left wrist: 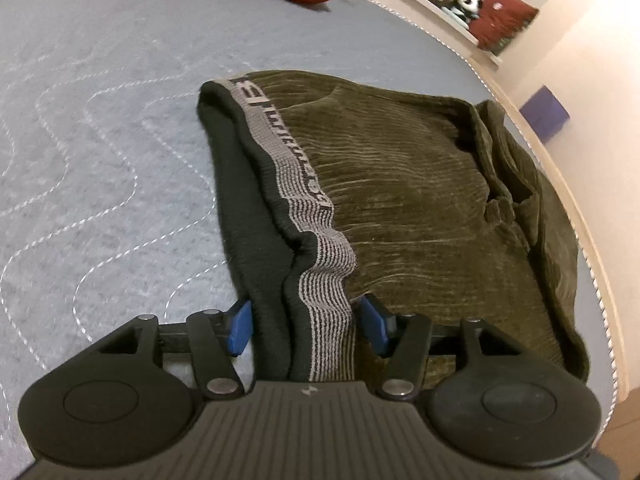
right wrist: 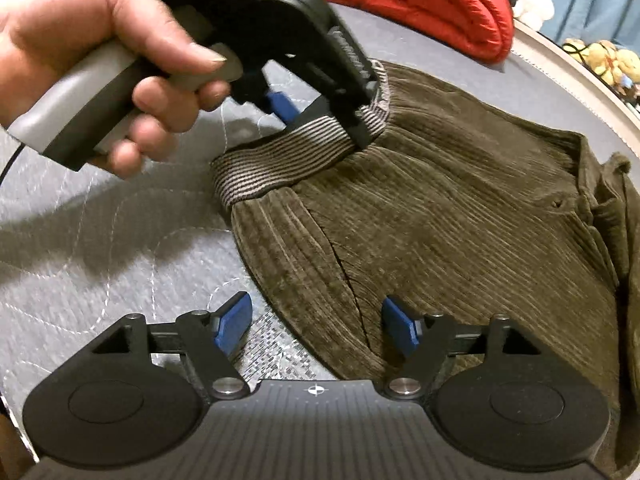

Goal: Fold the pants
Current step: 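Close both tools on the grey waistband of the pants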

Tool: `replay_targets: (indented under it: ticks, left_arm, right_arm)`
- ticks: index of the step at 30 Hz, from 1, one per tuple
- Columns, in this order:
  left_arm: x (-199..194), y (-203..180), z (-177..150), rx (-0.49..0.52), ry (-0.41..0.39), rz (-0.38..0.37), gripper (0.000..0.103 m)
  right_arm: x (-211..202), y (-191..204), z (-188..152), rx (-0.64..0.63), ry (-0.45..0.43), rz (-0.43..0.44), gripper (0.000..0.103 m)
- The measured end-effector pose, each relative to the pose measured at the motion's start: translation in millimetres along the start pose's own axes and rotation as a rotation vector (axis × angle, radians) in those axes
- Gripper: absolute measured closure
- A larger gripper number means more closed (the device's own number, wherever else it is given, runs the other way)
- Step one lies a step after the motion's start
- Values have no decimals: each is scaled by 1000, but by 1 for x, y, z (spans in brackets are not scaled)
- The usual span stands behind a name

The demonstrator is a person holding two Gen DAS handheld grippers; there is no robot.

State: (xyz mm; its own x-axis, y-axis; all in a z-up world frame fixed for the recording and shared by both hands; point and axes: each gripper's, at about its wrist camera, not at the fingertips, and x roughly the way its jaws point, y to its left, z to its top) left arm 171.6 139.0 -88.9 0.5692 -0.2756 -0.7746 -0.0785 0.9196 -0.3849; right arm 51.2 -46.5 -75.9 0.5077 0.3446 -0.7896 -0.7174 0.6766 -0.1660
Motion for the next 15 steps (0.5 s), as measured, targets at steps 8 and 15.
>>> replay_targets:
  ticks: [8,15]
  left_arm:
    - [-5,1,2,37,-7,6,74]
    - [-33,-3,4,55,-73,-25,86]
  right_arm:
    - [-6,-14,10,30,-23,-9,80]
    - [-18,-2,11,-56,-72,-13,93]
